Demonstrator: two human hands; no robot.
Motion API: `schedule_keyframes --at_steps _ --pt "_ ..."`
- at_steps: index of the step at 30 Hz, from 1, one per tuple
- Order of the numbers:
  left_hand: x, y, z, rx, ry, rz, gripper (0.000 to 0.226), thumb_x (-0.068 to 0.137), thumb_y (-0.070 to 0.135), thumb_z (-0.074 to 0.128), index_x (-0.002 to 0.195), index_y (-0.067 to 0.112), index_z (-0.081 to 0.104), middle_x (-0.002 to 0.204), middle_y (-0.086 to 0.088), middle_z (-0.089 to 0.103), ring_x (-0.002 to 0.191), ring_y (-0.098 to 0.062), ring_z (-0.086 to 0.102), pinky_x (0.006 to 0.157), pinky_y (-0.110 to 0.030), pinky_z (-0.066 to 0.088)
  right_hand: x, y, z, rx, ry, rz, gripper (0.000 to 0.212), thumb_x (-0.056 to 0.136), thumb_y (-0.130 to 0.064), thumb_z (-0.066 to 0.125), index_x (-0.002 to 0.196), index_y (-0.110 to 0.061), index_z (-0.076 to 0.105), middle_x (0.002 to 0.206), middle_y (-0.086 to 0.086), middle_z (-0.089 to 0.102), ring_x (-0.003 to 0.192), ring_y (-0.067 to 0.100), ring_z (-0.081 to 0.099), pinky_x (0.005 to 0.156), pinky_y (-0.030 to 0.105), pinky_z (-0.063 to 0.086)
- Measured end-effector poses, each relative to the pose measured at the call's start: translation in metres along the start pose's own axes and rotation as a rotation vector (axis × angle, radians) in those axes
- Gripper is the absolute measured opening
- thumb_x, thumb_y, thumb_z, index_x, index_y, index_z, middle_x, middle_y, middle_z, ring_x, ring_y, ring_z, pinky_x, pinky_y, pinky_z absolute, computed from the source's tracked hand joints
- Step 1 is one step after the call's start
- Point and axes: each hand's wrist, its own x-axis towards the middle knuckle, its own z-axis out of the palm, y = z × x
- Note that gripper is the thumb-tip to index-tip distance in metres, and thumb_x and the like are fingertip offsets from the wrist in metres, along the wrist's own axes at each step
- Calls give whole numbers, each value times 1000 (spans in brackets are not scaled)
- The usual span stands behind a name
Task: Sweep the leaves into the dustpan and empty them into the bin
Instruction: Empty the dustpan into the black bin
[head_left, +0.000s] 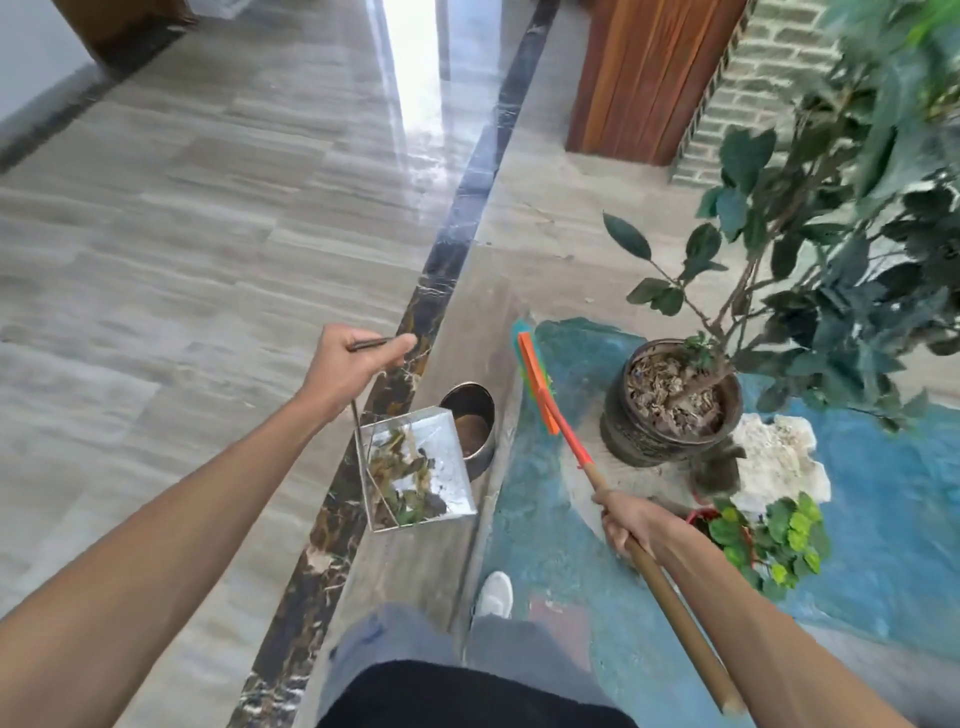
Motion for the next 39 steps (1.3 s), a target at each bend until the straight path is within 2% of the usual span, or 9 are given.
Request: schedule_keyframes --at_steps 8,11,17,21,26,29,31,33,39 --pt "128 -3 11 130 -208 89 41 86 26 73 56 -2 67 37 8 51 35 -6 39 44 -20 32 31 -73 16 -24 64 -46 35 101 -29 43 72 -10 40 38 3 33 22 11 27 29 12 22" --pt "169 -12 20 134 -260 76 44 82 37 74 53 4 67 44 -9 60 40 -22 50 50 -27 39 36 -98 25 -52 86 -92 30 102 -29 41 83 -6 45 42 7 40 25 15 33 36 18 28" --pt "232 -27 39 215 -382 38 42 78 41 74 50 10 67 48 -25 55 41 -17 41 48 -23 31 62 -135 43 113 115 -30 33 100 -29 43 72 -11 40 39 1 32 25 11 27 30 14 21" --pt "256 -38 53 253 -402 55 41 75 43 73 51 11 69 52 -25 61 43 -17 47 51 -25 36 60 -150 50 130 132 -37 18 100 -27 38 99 -11 49 48 3 33 29 10 27 30 15 22" --pt "270 -38 81 285 -467 81 41 79 35 74 49 9 67 33 4 40 33 -5 32 45 -20 29 65 -154 42 188 121 -19 43 101 -25 35 136 -2 45 54 2 33 31 8 26 30 14 21" --pt "269 -39 102 318 -523 92 43 80 33 73 51 3 67 31 6 37 33 -4 30 43 -22 27 69 -151 37 145 135 -8 39 101 -27 37 127 -3 52 51 3 35 32 10 28 30 16 23" --pt "266 -40 115 331 -553 78 45 80 32 72 53 -4 64 36 4 37 35 -6 31 45 -24 27 66 -149 33 150 136 10 26 101 -29 40 99 -9 56 48 4 36 29 11 29 30 17 23" --pt "265 -40 126 345 -567 60 47 79 32 72 55 -8 61 41 -3 39 37 -8 33 48 -25 27 67 -145 25 174 127 25 28 100 -28 42 79 -10 45 49 3 34 28 9 27 31 15 21" --pt "257 -35 166 401 -668 21 43 81 28 72 53 -3 63 37 5 45 33 -5 36 41 -18 30 62 -140 6 161 121 16 31 98 -28 44 73 -9 41 50 5 38 29 11 29 32 17 24"
